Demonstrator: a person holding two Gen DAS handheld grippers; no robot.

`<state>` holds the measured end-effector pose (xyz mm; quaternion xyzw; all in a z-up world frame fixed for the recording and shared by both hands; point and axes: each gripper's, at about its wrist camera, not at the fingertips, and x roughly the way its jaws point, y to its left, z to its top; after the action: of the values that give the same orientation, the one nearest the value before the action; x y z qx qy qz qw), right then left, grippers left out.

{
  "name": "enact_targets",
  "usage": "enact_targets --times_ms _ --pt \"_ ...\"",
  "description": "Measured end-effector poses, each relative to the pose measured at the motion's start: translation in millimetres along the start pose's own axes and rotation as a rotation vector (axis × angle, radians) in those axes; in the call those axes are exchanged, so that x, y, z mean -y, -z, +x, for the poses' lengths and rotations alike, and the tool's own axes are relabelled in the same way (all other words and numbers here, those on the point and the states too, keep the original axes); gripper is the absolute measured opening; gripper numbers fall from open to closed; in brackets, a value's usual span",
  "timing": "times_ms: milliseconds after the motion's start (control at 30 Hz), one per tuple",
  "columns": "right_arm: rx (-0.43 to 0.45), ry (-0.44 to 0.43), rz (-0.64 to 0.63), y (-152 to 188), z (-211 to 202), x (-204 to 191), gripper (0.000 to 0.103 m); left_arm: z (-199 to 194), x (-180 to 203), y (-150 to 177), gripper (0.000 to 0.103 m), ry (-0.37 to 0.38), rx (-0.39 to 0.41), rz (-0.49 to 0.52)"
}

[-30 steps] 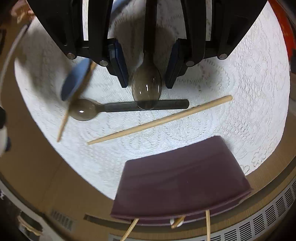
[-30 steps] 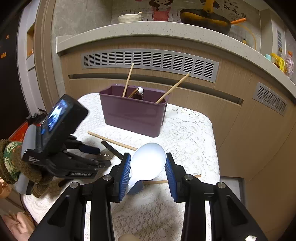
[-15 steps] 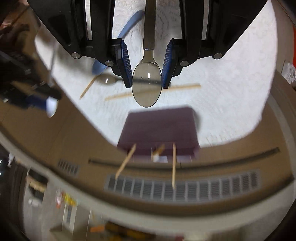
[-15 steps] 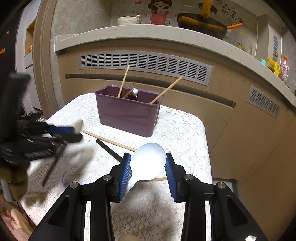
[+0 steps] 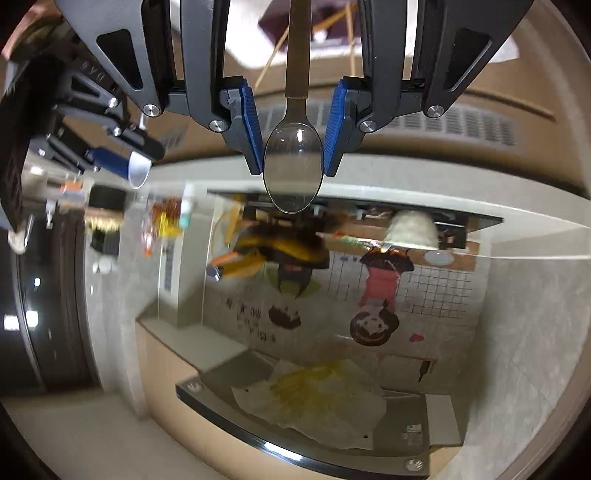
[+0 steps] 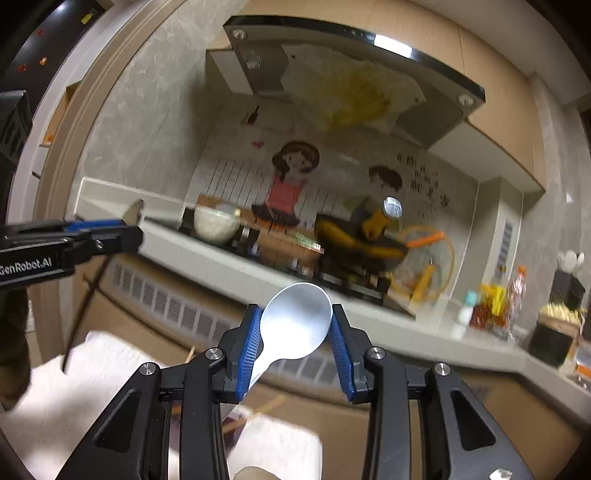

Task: Organize utensils
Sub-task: 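Carry the brown spoon and white spoon over the purple caddy and release both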

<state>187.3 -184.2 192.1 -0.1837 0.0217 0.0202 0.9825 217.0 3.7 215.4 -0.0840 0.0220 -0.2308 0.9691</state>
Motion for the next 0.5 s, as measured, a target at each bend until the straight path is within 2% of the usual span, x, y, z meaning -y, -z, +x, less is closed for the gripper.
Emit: enact_targets --times_ms 100,300,500 --pt "-0.018 -0.004 0.002 6 33 -3 0.035 36 -16 6 0.033 -0.007 -0.019 -0.015" --pt "-0.134 -0.025 0.007 49 102 -22 0.035 91 -45 44 0.033 -0.007 -0.039 -0.027" --pt "-0.236 -0.036 -0.036 100 150 -57 0.035 129 -74 99 0.033 -0.019 -0.159 -0.078"
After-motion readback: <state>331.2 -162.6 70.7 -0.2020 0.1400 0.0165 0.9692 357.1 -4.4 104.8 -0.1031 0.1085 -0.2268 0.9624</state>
